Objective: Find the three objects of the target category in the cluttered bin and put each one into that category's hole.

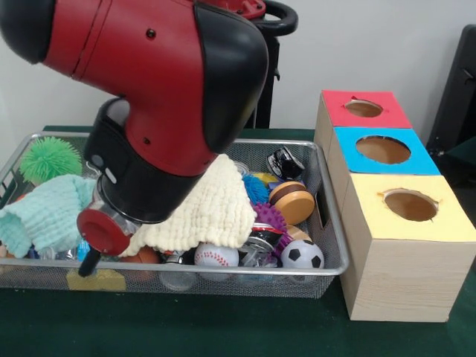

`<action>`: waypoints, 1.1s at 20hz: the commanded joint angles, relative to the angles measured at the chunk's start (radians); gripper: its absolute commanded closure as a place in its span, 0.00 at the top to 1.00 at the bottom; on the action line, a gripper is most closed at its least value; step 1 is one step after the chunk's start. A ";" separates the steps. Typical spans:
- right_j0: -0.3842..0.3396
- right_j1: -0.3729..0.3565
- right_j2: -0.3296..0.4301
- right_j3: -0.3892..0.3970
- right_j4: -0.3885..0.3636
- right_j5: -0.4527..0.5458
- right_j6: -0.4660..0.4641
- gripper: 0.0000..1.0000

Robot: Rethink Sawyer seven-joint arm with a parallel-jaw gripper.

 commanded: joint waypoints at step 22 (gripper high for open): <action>-0.160 -0.208 0.113 0.301 0.180 -0.007 -0.562 1.00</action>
